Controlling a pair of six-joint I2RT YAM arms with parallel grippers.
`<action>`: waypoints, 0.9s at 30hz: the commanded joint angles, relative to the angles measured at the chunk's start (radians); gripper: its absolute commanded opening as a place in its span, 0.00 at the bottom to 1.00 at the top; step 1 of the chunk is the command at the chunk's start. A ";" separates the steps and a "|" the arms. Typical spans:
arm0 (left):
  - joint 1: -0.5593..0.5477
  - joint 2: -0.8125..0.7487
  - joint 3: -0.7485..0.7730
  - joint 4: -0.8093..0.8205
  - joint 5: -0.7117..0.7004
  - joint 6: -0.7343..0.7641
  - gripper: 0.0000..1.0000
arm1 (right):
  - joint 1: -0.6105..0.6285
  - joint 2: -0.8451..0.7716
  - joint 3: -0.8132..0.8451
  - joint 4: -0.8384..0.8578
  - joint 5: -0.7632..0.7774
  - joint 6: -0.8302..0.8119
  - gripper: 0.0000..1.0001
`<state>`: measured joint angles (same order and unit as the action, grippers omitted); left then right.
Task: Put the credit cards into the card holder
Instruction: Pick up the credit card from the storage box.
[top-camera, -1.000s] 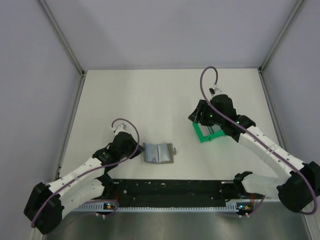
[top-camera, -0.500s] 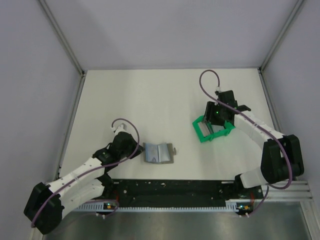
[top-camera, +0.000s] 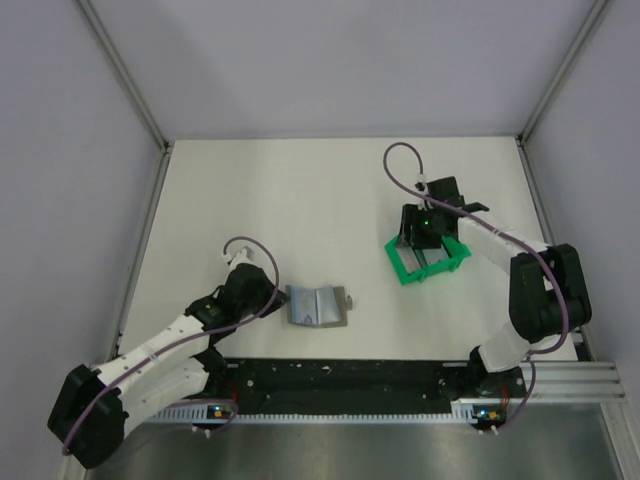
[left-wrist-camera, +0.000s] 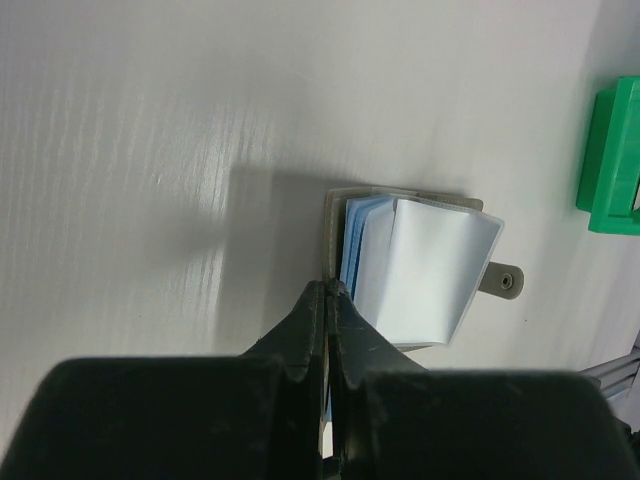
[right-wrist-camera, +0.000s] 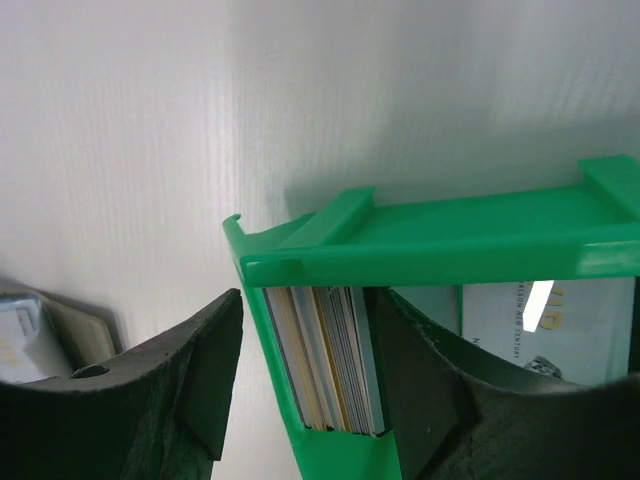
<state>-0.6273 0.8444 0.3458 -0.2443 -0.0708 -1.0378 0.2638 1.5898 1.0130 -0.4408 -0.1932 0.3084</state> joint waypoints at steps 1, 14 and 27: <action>0.000 -0.010 0.022 0.033 0.002 0.012 0.00 | -0.009 0.001 -0.017 0.076 -0.155 -0.034 0.56; 0.000 -0.007 0.025 0.034 0.000 0.013 0.00 | -0.009 -0.020 -0.070 0.105 -0.177 0.003 0.57; -0.002 -0.008 0.022 0.034 0.009 0.012 0.00 | -0.008 -0.002 -0.071 0.076 -0.186 -0.065 0.61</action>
<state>-0.6273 0.8444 0.3458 -0.2409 -0.0677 -1.0370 0.2607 1.5856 0.9485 -0.3676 -0.3298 0.2722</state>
